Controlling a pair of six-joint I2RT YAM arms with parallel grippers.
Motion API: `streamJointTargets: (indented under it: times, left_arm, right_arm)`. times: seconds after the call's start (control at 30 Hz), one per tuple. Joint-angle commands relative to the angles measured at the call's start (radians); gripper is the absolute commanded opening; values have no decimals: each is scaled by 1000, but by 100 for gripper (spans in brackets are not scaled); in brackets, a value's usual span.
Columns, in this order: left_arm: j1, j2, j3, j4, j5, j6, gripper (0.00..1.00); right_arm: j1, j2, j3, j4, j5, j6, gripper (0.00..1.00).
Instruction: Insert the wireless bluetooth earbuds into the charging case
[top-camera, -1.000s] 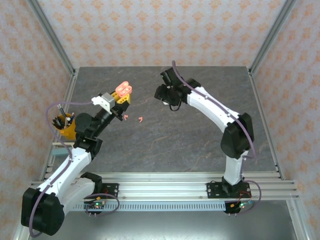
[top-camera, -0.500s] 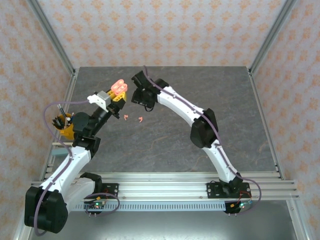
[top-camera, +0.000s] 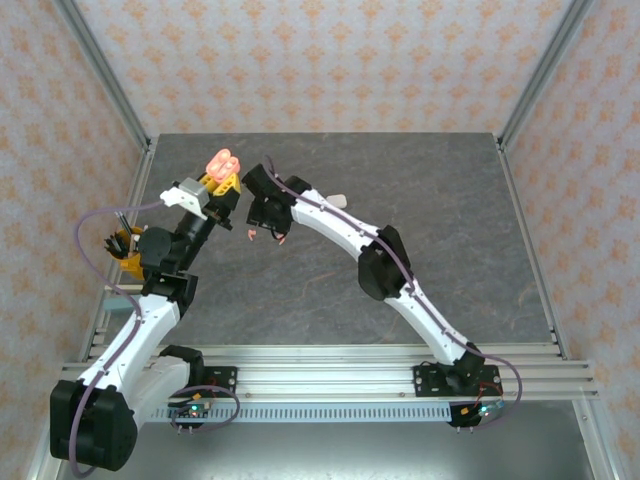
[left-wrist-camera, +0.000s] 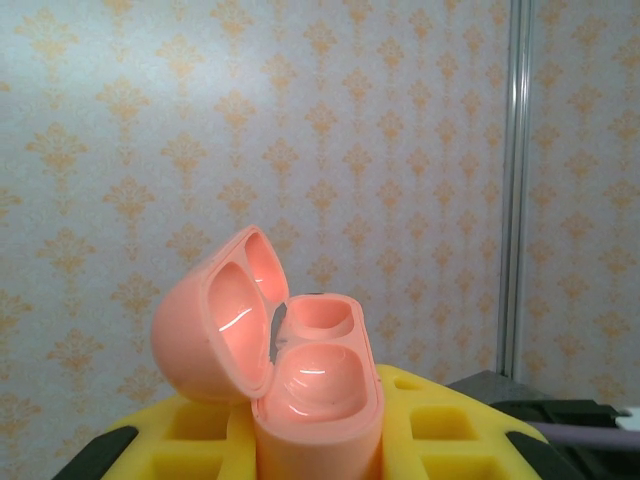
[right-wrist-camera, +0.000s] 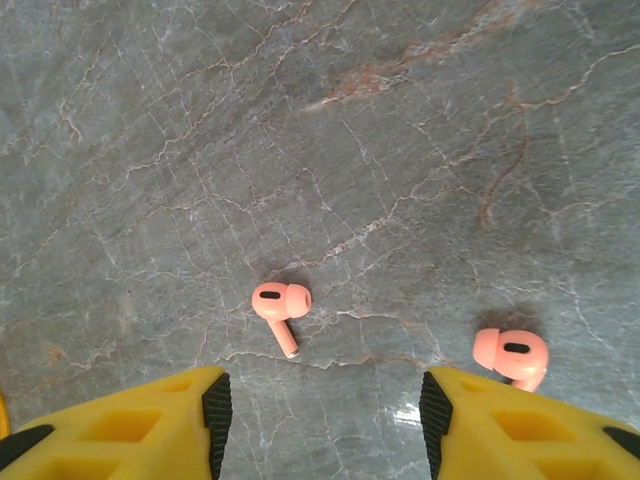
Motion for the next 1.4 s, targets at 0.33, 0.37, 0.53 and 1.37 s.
streamJointTargets:
  times: [0.33,0.37,0.53,1.37]
  left_arm:
    - [10,-46,26,59,-55,-48,0]
    - [10,-47,25,58,-58,-49,0]
    - [10,-54,26,60,-71,-60,0]
    - [10,-76,5,61,-98,-96,0]
  right_arm:
    - [46,97,121,103,220,-130,57]
    - [48,104,129,108,223,-140,57]
    - [59,137,162,125,248,-186,57]
    - [100,228,199,97,317,-246,56]
